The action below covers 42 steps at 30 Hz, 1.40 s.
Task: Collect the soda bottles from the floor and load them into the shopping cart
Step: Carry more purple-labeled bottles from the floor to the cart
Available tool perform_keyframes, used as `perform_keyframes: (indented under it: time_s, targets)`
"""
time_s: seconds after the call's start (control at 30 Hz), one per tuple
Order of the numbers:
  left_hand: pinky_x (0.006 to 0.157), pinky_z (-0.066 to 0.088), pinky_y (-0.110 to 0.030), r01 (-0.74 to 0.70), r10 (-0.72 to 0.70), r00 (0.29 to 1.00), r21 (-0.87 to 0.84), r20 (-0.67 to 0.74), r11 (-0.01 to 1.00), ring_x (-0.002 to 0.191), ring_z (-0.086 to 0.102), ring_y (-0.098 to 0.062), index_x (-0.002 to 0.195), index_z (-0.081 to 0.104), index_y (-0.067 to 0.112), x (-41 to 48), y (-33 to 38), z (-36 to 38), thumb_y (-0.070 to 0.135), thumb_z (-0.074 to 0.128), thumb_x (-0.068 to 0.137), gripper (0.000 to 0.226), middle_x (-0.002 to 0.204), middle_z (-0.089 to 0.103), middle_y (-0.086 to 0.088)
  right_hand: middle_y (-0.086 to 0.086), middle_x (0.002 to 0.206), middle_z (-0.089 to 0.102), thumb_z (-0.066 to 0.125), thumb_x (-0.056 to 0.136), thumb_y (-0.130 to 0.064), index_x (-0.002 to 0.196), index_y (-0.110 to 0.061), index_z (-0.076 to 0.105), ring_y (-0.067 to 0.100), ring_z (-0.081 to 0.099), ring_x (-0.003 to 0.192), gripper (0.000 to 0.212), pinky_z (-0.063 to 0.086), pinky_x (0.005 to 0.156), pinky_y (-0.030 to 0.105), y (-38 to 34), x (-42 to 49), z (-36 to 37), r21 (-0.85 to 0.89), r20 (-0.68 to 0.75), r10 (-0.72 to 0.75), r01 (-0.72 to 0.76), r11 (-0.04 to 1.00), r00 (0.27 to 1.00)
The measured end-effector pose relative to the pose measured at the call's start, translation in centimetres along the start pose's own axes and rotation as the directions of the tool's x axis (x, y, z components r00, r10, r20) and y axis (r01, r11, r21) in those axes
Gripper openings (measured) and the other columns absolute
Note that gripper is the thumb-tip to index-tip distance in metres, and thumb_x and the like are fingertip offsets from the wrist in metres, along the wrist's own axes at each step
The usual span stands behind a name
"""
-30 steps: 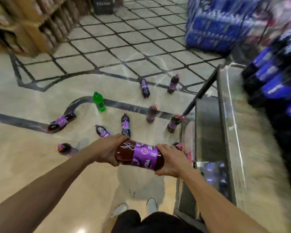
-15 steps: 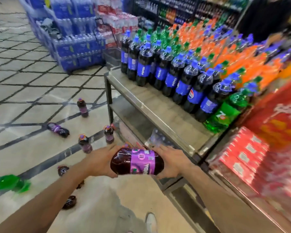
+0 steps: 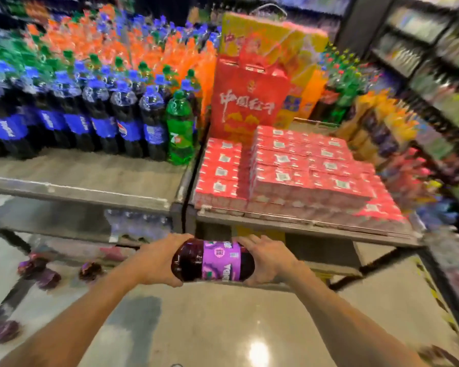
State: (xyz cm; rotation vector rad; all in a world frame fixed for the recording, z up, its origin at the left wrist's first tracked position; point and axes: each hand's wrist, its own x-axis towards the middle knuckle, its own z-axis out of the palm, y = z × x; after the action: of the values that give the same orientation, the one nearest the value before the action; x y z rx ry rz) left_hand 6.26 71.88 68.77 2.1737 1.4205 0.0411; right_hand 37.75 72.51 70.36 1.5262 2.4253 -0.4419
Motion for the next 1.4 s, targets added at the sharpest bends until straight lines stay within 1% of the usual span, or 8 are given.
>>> perform_keyframes:
  time_s: [0.07,0.17,0.3,0.5,0.67,1.0,1.13,1.4]
  targets:
    - [0.075,0.045,-0.015,-0.099,0.097,0.994,0.038,0.049,0.994,0.11,0.061,0.0,0.133,0.037,0.051,3.5,5.1,1.0,0.061,0.08,0.053,0.092,0.128,0.053,0.028,-0.002,0.154,0.045,0.08,0.072,-0.069,0.158,-0.031,0.024,0.026,0.047,0.138,0.11,0.041,0.115,0.045,4.3,-4.7,1.0,0.032,-0.013,0.096,-0.096,0.995,0.995]
    - [0.098,0.051,-0.03,-0.248,0.235,0.962,0.087,0.141,0.965,0.122,0.059,-0.008,0.146,0.026,0.05,8.1,13.6,3.5,0.07,0.078,0.054,0.107,0.138,0.05,0.022,-0.004,0.146,0.05,0.083,0.069,-0.067,0.153,-0.034,0.026,0.024,0.052,0.131,0.107,0.048,0.106,0.045,10.7,-12.2,2.9,0.091,-0.027,0.243,-0.239,0.967,0.97]
    - [0.105,0.05,-0.039,-0.405,0.376,0.895,0.086,0.238,0.91,0.123,0.057,-0.009,0.141,0.027,0.052,12.5,25.4,6.7,0.069,0.079,0.053,0.104,0.136,0.053,0.017,-0.003,0.145,0.053,0.085,0.066,-0.065,0.153,-0.034,0.031,0.023,0.054,0.131,0.106,0.049,0.108,0.045,17.7,-22.4,5.3,0.186,-0.06,0.411,-0.394,0.9,0.91]
    - [0.1,0.051,-0.03,-0.625,0.566,0.73,0.04,0.384,0.779,0.109,0.058,-0.001,0.129,0.04,0.049,18.3,42.0,12.3,0.054,0.086,0.059,0.084,0.119,0.057,0.022,-0.004,0.14,0.056,0.086,0.065,-0.062,0.148,-0.038,0.034,0.021,0.055,0.127,0.101,0.049,0.107,0.045,25.7,-36.1,9.6,0.356,-0.046,0.636,-0.583,0.731,0.77]
    - [0.105,0.047,-0.031,-0.774,0.678,0.54,-0.023,0.499,0.633,0.113,0.056,0.004,0.133,0.039,0.051,24.3,53.6,17.7,0.058,0.083,0.058,0.088,0.12,0.056,0.025,-0.002,0.137,0.058,0.083,0.063,-0.065,0.147,-0.034,0.035,0.025,0.059,0.12,0.102,0.052,0.1,0.041,30.5,-44.7,13.2,0.389,-0.006,0.798,-0.734,0.557,0.603]
    - [0.108,0.047,-0.036,-0.96,0.763,0.114,-0.126,0.636,0.249,0.126,0.054,-0.011,0.148,0.03,0.042,34.4,75.3,28.3,0.055,0.084,0.056,0.108,0.14,0.053,0.013,0.0,0.15,0.049,0.078,0.063,-0.071,0.159,-0.029,0.026,0.029,0.055,0.129,0.117,0.05,0.105,0.042,38.5,-56.5,15.9,0.406,0.13,0.967,-0.901,0.151,0.221]
    - [0.105,0.046,-0.029,-0.981,0.755,-0.062,-0.181,0.653,0.076,0.124,0.054,-0.011,0.151,0.028,0.038,35.8,83.5,31.0,0.059,0.084,0.056,0.112,0.142,0.051,0.009,0.001,0.153,0.047,0.077,0.065,-0.072,0.16,-0.028,0.025,0.028,0.053,0.133,0.117,0.048,0.108,0.044,40.2,-60.6,16.6,0.449,0.167,0.981,-0.893,0.012,0.097]
    - [0.106,0.047,-0.033,-0.975,0.724,-0.193,-0.211,0.662,-0.067,0.125,0.053,-0.01,0.151,0.025,0.039,38.7,95.2,38.0,0.067,0.081,0.057,0.113,0.143,0.048,0.013,0.0,0.149,0.047,0.076,0.066,-0.072,0.16,-0.029,0.022,0.027,0.052,0.129,0.116,0.048,0.104,0.04,47.0,-67.5,18.9,0.456,0.199,0.98,-0.886,-0.085,0.008]
